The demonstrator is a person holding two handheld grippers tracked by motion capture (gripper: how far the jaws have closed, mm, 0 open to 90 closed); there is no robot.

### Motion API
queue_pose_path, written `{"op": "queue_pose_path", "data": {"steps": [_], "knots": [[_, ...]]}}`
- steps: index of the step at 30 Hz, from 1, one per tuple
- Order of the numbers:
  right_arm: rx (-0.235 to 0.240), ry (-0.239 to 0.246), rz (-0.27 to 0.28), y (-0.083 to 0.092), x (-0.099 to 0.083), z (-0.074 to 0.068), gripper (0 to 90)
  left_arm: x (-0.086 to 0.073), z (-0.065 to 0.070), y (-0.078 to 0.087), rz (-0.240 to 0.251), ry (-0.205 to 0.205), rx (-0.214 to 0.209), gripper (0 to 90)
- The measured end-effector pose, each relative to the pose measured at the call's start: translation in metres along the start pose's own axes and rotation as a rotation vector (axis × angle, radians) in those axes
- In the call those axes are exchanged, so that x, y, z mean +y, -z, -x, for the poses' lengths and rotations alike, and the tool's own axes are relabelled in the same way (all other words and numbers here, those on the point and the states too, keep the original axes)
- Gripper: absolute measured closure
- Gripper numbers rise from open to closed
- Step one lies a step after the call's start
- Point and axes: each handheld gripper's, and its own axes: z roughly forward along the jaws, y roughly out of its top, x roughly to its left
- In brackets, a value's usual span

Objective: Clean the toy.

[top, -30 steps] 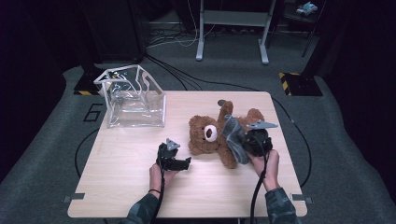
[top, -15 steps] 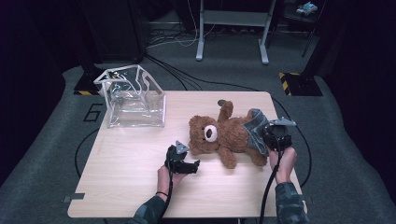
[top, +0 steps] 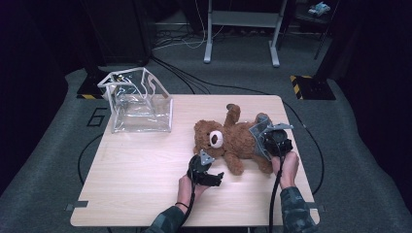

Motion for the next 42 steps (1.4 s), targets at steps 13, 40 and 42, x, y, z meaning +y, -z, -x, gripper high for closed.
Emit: {"op": "queue_pose_path", "data": {"steps": [13,40,42], "knots": [[0.035,-0.005,0.019,-0.004,0.003,-0.009,81.0,0.017,0.033,-0.020,0.009,-0.010,-0.003,15.9],[-0.019,-0.120,0.065,0.028,-0.043,0.036,81.1,0.036,0.021,-0.020,0.038,0.028,0.070,74.6],[-0.021,-0.127,0.067,0.030,-0.046,0.037,81.1,0.042,0.019,-0.016,0.046,0.027,0.069,75.0]]}}
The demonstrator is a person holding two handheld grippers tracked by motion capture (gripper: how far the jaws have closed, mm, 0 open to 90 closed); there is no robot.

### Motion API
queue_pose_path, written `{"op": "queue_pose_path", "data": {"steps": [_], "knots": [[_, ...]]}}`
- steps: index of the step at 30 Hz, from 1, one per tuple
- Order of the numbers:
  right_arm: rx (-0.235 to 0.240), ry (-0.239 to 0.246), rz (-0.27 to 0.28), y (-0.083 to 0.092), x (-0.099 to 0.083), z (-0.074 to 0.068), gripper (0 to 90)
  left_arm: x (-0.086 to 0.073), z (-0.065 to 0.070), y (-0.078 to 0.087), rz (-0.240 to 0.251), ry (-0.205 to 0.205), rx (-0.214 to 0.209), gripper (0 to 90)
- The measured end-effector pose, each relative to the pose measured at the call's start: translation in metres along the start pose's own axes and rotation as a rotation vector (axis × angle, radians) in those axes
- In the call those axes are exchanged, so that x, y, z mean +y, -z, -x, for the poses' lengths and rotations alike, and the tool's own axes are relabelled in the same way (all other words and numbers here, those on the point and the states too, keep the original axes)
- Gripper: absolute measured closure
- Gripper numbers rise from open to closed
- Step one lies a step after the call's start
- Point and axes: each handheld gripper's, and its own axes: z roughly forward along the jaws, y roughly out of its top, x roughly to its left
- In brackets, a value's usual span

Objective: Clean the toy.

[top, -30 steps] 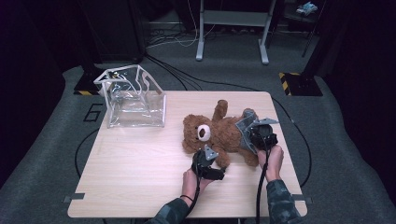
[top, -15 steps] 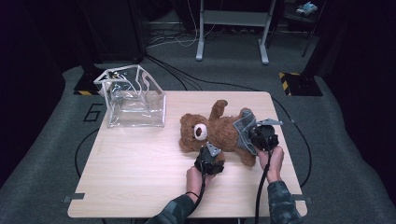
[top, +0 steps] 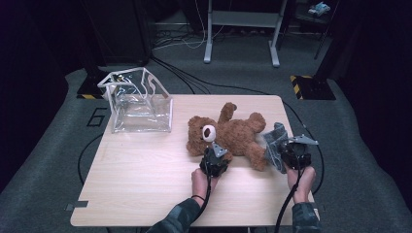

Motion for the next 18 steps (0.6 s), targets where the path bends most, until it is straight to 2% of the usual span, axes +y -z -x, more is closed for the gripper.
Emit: {"op": "queue_pose_path", "data": {"steps": [7,10,18], "knots": [[-0.005,0.000,-0.005,0.002,-0.005,-0.002,81.1,0.016,-0.007,0.008,0.018,-0.008,0.001,75.8],[0.006,0.003,-0.004,0.002,-0.009,-0.008,81.1,0.022,-0.011,0.011,0.021,-0.016,0.000,76.2],[0.026,0.022,0.023,0.009,-0.006,-0.018,81.1,0.050,-0.016,0.027,0.075,-0.020,-0.004,76.6]]}}
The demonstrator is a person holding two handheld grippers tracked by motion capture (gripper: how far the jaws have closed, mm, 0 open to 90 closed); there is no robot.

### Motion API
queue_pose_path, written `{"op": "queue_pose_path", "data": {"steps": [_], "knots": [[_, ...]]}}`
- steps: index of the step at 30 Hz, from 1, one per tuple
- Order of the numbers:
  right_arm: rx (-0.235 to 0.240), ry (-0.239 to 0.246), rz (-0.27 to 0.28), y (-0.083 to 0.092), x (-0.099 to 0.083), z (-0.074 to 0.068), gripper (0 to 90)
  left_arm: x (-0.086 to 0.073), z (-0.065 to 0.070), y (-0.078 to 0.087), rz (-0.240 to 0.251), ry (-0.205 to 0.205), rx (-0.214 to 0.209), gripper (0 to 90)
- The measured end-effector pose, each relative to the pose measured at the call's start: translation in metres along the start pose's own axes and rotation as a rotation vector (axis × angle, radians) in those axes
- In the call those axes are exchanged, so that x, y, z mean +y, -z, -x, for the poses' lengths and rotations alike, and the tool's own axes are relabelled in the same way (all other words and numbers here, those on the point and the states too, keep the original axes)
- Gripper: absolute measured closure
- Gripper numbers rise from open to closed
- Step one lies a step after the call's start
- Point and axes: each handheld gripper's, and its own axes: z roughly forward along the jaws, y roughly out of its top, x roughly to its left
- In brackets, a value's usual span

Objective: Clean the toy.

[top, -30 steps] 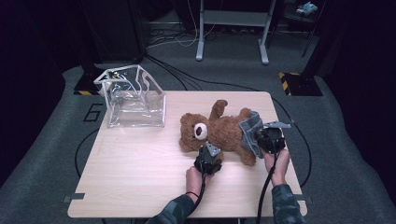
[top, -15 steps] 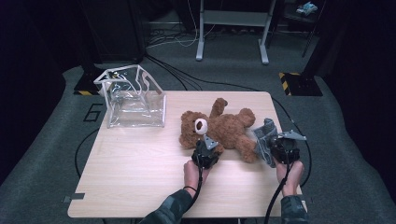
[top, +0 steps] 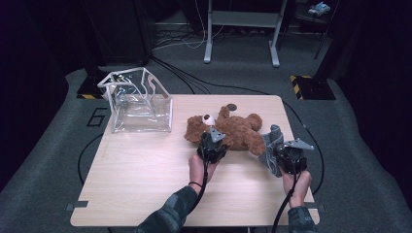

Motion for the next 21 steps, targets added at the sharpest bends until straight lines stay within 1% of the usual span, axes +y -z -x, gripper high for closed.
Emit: {"op": "queue_pose_path", "data": {"steps": [4,5,7,9,10,11,12,13,14,16,17,18,21], "knots": [[0.013,0.005,0.041,0.011,0.008,-0.004,81.1,0.011,-0.002,0.005,0.005,0.010,-0.015,76.5],[0.019,0.010,0.069,0.018,0.013,-0.008,81.1,0.013,-0.003,0.005,0.002,0.016,-0.018,76.4],[0.031,0.015,0.091,0.024,0.017,-0.013,81.1,0.017,-0.008,0.003,-0.018,0.043,-0.033,76.3],[0.053,0.034,0.122,0.032,0.024,-0.022,81.1,0.020,-0.012,0.003,-0.027,0.066,-0.049,76.2],[0.053,0.034,0.122,0.032,0.024,-0.022,81.1,0.020,-0.012,0.003,-0.027,0.066,-0.049,76.3],[0.066,0.036,0.132,0.034,0.027,-0.027,81.1,0.022,-0.012,0.003,-0.025,0.081,-0.058,76.3],[0.093,0.055,0.152,0.038,0.034,-0.037,81.1,0.025,-0.013,0.003,-0.028,0.077,-0.064,76.3],[0.093,0.055,0.152,0.038,0.034,-0.037,81.1,0.027,-0.013,0.004,-0.029,0.079,-0.069,76.3],[0.120,0.077,0.169,0.039,0.043,-0.048,81.1,0.031,-0.012,0.004,-0.028,0.082,-0.079,76.3],[0.151,0.093,0.175,0.038,0.050,-0.059,81.1,0.035,-0.011,0.004,-0.032,0.083,-0.089,76.2],[0.151,0.093,0.175,0.038,0.050,-0.059,81.1,0.035,-0.011,0.004,-0.032,0.083,-0.089,76.2],[0.173,0.122,0.163,0.029,0.058,-0.074,81.1,0.037,-0.009,0.002,-0.038,0.075,-0.088,76.2],[0.200,0.133,0.122,0.009,0.065,-0.090,81.1,0.038,-0.010,0.000,-0.046,0.084,-0.085,76.2]]}}
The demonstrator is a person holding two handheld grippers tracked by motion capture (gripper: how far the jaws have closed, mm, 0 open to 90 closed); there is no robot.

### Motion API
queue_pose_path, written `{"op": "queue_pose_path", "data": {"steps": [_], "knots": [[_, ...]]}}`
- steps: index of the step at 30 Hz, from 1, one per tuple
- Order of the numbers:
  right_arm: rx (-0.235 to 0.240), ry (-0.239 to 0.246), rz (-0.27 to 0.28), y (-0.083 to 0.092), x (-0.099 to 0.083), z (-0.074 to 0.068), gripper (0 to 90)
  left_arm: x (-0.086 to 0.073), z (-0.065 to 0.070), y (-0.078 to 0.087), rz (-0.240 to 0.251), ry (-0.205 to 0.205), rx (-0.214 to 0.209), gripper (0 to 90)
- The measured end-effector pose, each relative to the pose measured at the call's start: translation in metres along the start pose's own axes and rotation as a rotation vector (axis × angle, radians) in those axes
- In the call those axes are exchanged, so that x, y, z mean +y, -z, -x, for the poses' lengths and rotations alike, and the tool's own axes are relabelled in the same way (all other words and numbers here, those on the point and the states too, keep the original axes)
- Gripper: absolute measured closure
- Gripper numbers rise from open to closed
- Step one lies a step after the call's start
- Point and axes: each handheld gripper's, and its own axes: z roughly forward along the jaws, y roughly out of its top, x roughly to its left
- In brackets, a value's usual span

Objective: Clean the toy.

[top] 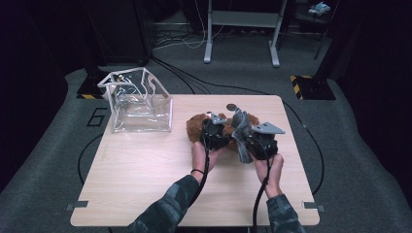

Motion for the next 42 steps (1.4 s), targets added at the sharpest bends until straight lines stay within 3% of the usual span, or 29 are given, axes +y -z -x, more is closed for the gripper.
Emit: {"op": "queue_pose_path", "data": {"steps": [2,4,10,14,15,21,23,25,28,30,32,37,42], "knots": [[0.006,-0.001,-0.008,-0.006,0.000,-0.002,81.1,0.000,-0.002,-0.001,-0.001,0.011,-0.005,76.2],[0.020,0.013,-0.025,-0.026,-0.001,-0.010,81.1,0.001,-0.005,-0.001,-0.013,0.017,0.002,76.2],[-0.011,0.013,-0.058,-0.044,0.000,-0.009,81.2,0.000,-0.012,-0.001,-0.008,0.050,-0.008,76.1],[-0.053,-0.002,-0.077,-0.049,-0.002,0.003,81.3,0.001,-0.014,0.000,-0.011,0.051,-0.014,76.0],[-0.086,-0.026,-0.086,-0.047,-0.003,0.012,81.4,0.001,-0.015,0.000,-0.013,0.050,-0.014,76.0],[-0.181,-0.096,-0.099,-0.041,-0.011,0.048,81.5,0.001,-0.020,0.000,-0.020,0.059,-0.022,75.8],[-0.199,-0.104,-0.103,-0.039,-0.012,0.054,81.6,0.001,-0.021,0.000,-0.023,0.060,-0.022,75.8],[-0.252,-0.143,-0.105,-0.034,-0.016,0.071,81.6,0.001,-0.022,0.000,-0.029,0.065,-0.025,75.7],[-0.263,-0.160,-0.097,-0.030,-0.019,0.078,81.5,0.002,-0.024,-0.001,-0.033,0.070,-0.023,75.6],[-0.253,-0.153,-0.082,-0.023,-0.019,0.074,81.5,0.003,-0.025,-0.001,-0.038,0.077,-0.025,75.6],[-0.211,-0.118,-0.053,-0.016,-0.015,0.060,81.4,0.004,-0.024,-0.002,-0.032,0.103,-0.029,75.6],[-0.145,-0.054,-0.018,-0.014,-0.008,0.028,81.4,0.007,-0.022,0.002,-0.028,0.088,-0.034,75.7],[-0.115,-0.046,0.019,-0.005,-0.002,0.011,81.4,0.013,-0.017,0.011,0.007,0.098,-0.059,75.7]]}}
